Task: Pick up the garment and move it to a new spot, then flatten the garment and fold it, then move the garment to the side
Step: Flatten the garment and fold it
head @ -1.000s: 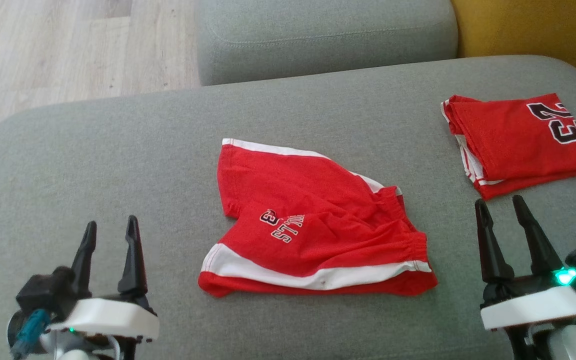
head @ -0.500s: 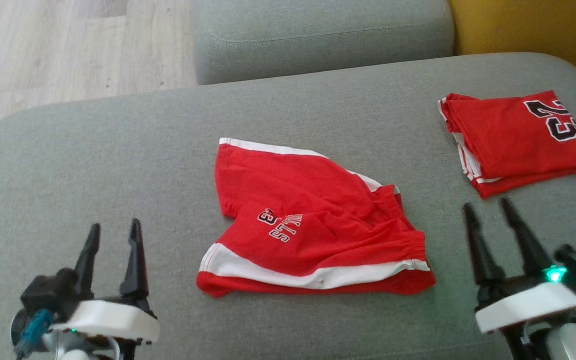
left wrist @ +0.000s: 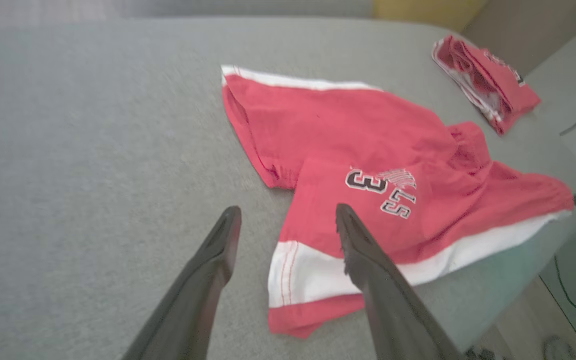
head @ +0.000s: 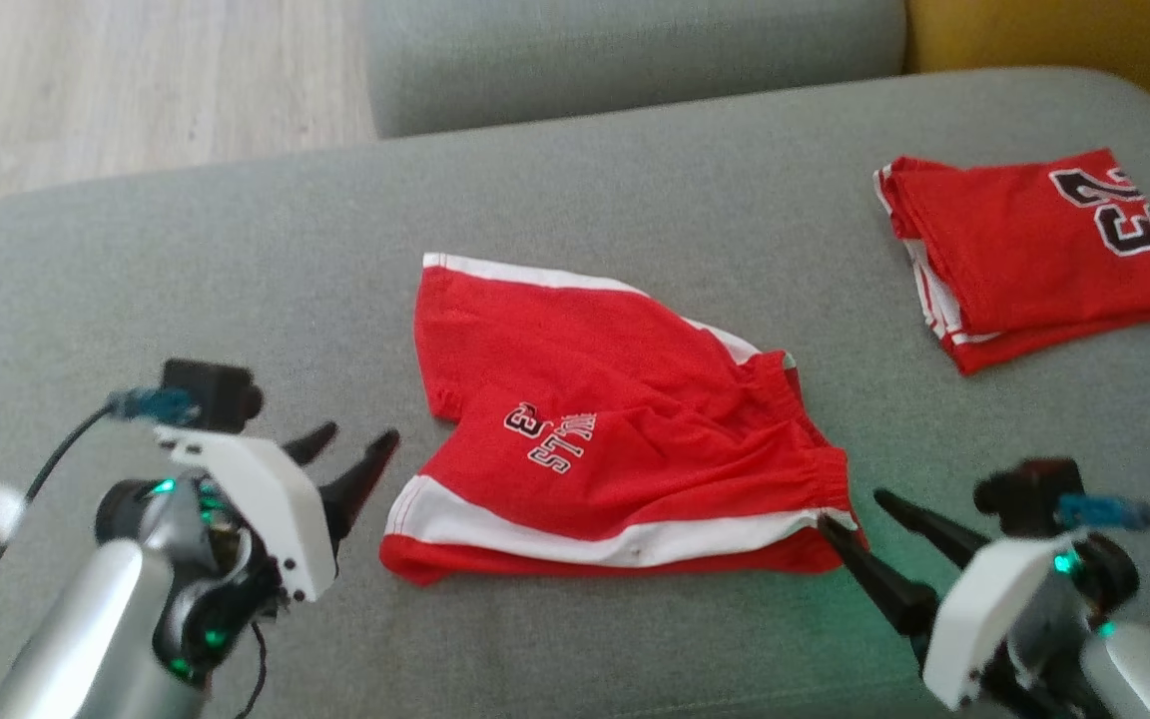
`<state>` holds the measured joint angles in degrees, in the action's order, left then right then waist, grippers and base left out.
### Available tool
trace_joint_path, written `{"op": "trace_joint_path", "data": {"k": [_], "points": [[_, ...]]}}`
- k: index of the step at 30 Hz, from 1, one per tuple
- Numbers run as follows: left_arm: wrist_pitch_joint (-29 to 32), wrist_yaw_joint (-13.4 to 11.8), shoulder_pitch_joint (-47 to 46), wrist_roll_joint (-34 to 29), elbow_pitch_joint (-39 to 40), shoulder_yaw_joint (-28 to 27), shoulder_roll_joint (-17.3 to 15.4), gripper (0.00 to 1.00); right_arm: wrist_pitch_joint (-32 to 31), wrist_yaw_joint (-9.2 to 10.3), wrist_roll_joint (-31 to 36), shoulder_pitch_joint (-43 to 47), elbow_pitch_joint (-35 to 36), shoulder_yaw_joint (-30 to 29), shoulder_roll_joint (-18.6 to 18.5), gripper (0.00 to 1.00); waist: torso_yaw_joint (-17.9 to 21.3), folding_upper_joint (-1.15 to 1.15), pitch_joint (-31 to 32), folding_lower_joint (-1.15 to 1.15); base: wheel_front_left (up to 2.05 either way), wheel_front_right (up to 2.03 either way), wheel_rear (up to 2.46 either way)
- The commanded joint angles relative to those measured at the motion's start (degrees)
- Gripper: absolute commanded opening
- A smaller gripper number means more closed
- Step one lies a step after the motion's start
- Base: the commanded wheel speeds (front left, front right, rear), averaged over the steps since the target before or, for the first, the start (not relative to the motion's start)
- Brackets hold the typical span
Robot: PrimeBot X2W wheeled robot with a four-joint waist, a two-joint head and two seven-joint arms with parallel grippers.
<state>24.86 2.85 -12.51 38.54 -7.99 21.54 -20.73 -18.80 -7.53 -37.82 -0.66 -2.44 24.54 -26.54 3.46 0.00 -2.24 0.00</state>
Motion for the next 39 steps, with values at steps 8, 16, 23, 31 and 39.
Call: {"op": "trace_joint_path", "data": {"k": [8,16,23,31,39], "points": [[13.53,4.01,-12.26,6.56,-9.62,3.15,-1.45,1.00,-2.51,0.04,-0.71,-9.36,-1.43,6.22,-3.26,1.00,0.71,0.00,-3.39,0.00,0.00,0.00,0.00],[20.90,4.60,-19.24,12.16,-18.62,9.53,-2.45,1.00,-4.01,0.04,-3.08,-13.41,-3.73,11.28,-3.26,1.00,2.51,0.00,-5.20,0.00,0.00,0.00,0.00],[23.79,4.62,-20.46,17.51,-19.81,14.26,-4.57,0.84,-2.06,0.04,-4.70,-15.92,-5.99,15.05,-2.26,0.60,3.40,0.00,-5.53,0.00,0.00,0.00,0.00],[19.06,4.63,-20.82,22.22,-17.98,15.74,-6.34,0.00,1.31,0.04,-9.19,-17.09,-6.16,17.37,-4.60,0.00,2.50,0.00,-3.25,0.00,0.00,0.00,0.00],[14.29,4.63,-21.17,29.89,-12.15,12.36,-7.74,0.00,4.84,0.04,-16.49,-17.79,-0.71,16.28,-9.88,0.00,0.98,0.00,-2.52,0.00,0.00,0.00,0.00]]}}
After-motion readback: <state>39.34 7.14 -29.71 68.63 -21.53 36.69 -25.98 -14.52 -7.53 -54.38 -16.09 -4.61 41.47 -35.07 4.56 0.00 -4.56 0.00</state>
